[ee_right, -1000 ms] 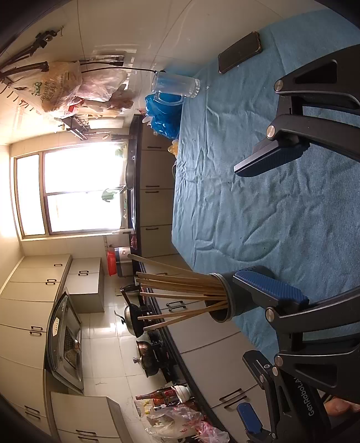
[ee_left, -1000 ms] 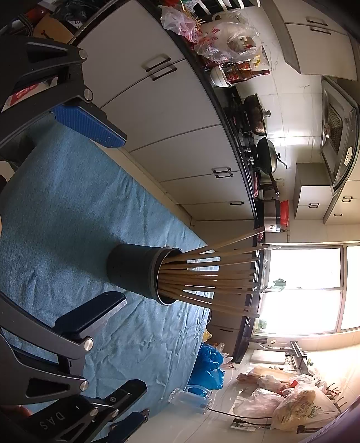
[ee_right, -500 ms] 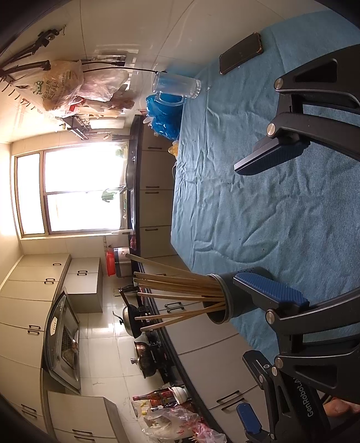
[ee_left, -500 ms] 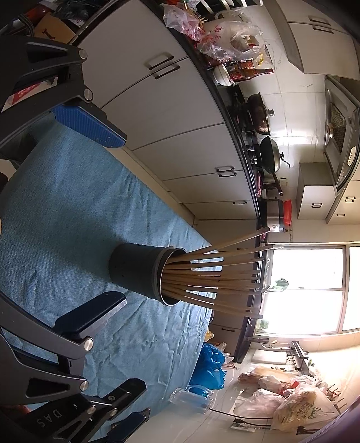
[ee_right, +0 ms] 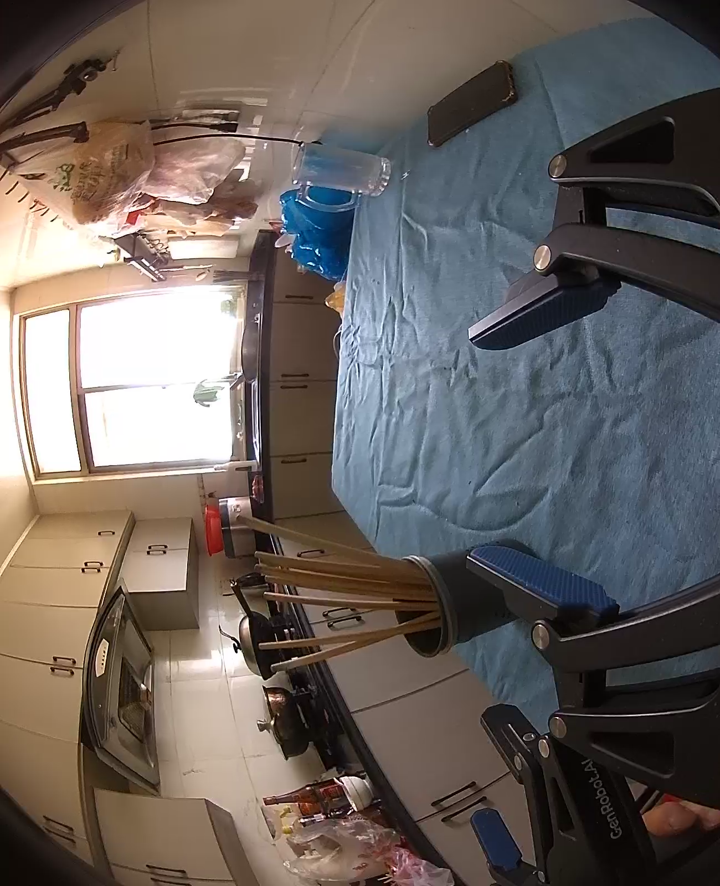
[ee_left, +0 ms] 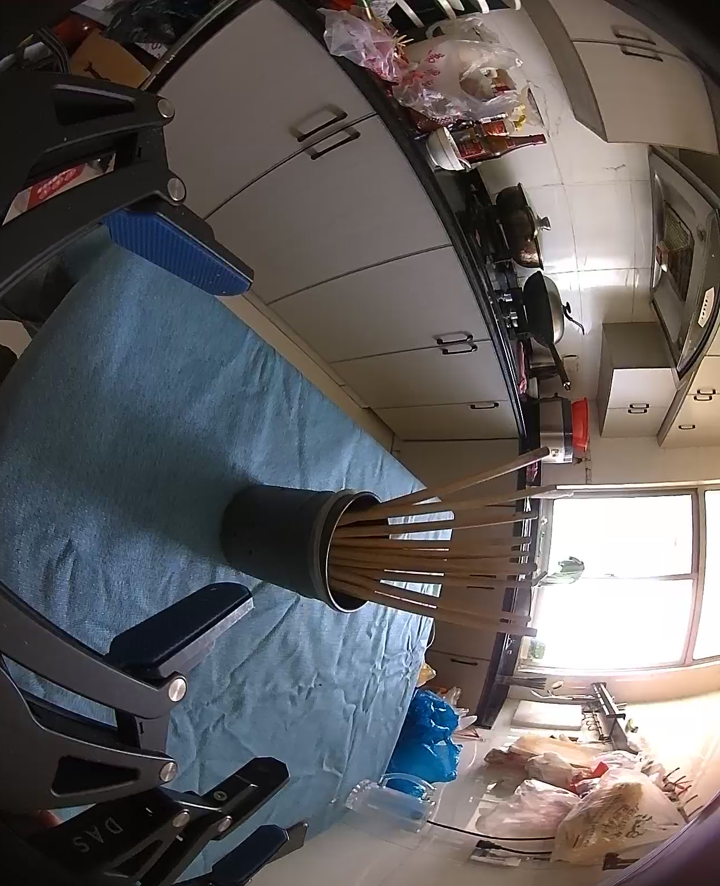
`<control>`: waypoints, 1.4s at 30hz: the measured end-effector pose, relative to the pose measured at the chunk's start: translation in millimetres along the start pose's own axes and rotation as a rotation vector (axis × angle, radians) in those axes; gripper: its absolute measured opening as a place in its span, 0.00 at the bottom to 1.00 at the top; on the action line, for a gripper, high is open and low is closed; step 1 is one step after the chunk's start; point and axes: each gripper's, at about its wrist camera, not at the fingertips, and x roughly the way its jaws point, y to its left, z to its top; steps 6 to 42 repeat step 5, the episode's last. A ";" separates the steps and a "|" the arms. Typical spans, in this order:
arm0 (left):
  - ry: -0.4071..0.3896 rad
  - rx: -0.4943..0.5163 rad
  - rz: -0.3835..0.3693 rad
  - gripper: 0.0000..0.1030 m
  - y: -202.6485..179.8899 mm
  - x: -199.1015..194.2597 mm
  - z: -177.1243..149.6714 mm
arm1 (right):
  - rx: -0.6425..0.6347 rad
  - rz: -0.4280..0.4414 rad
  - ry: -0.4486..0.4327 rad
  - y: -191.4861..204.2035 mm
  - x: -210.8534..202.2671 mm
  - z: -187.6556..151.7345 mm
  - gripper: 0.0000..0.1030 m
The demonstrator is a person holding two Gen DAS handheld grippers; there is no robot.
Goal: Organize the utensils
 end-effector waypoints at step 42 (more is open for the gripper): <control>0.000 0.028 -0.015 1.00 -10.2 -2.2 4.3 | 0.012 -0.003 0.016 -9.8 5.0 0.2 0.76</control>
